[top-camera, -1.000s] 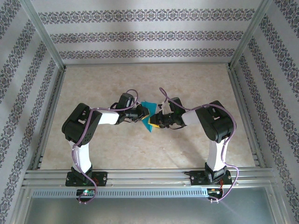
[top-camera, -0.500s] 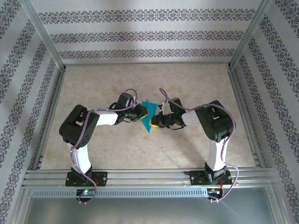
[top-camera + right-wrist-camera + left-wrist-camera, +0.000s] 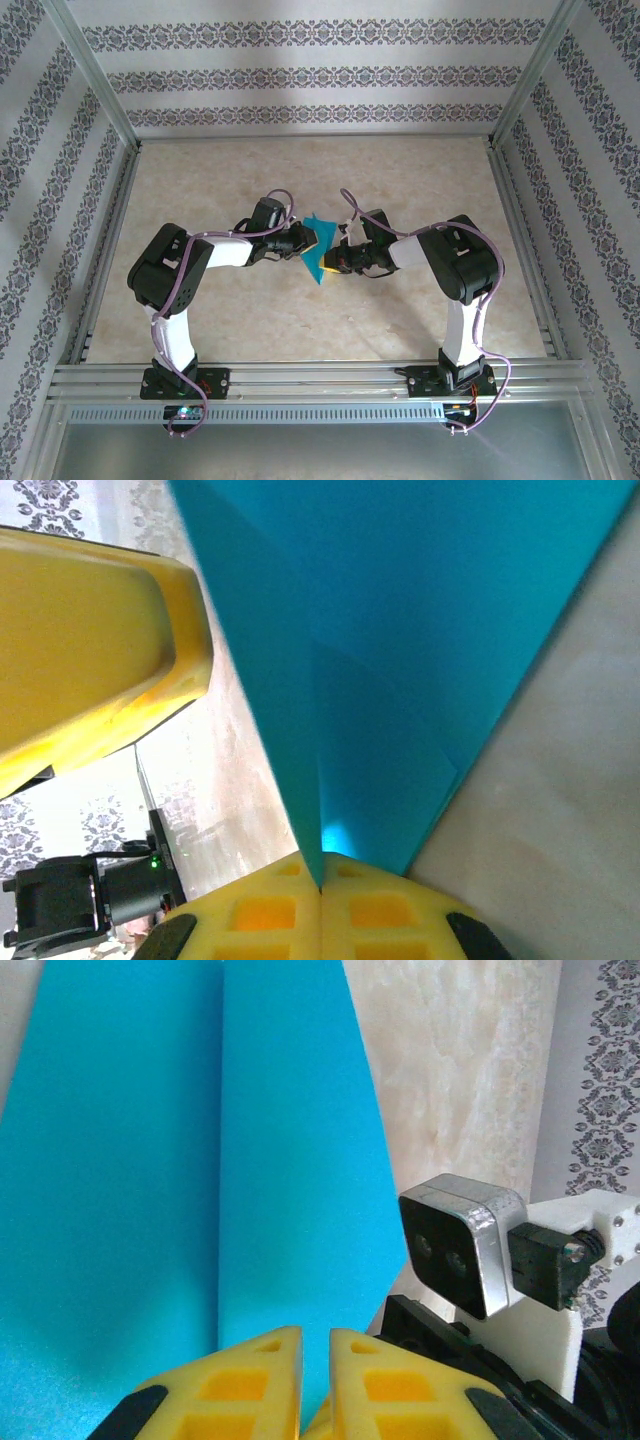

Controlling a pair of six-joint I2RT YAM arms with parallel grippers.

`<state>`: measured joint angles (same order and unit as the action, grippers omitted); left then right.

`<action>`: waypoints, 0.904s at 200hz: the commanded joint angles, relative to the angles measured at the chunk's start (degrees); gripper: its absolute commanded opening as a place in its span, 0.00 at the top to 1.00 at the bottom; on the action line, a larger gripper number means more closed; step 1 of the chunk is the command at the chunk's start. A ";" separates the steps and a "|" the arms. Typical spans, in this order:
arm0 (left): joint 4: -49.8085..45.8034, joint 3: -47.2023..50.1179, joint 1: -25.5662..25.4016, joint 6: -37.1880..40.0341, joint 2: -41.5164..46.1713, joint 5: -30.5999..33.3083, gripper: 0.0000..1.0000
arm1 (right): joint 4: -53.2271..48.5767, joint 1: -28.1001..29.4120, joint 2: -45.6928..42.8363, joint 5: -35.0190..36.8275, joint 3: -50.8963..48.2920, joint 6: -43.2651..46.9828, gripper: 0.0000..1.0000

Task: Fold a paper plane with a square sheet of paper (pick it up from the middle)
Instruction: Fourth fold the wing at the center of the table.

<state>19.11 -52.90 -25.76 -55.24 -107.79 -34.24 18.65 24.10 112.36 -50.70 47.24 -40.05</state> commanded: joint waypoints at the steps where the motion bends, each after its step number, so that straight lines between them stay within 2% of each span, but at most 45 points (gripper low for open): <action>1: -5.16 -0.22 0.92 2.88 1.26 3.03 0.85 | -12.55 -3.55 3.88 11.02 -1.28 5.39 0.95; 30: -8.32 1.00 2.17 4.06 2.77 5.54 0.85 | -16.91 -3.03 3.08 10.20 1.18 9.77 0.96; 78: -16.07 -2.99 2.20 6.03 0.96 6.96 0.85 | -25.68 -1.64 2.76 9.47 6.87 17.99 0.97; 115: -20.50 -4.16 2.20 7.18 0.48 7.40 0.85 | -27.45 -1.51 2.80 7.91 9.10 20.71 0.96; 139: -22.87 -4.83 1.87 7.10 -0.42 7.22 0.86 | -27.15 -0.71 1.12 7.76 9.45 20.72 0.91; 181: -26.71 -7.18 1.15 6.78 -1.44 7.82 0.85 | -24.92 0.81 -2.51 11.59 9.53 16.35 0.77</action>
<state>-2.57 -58.30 -23.99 -49.45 -107.98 -27.77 -4.49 24.93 111.85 -47.81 57.12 -22.61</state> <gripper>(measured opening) 0.146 0.208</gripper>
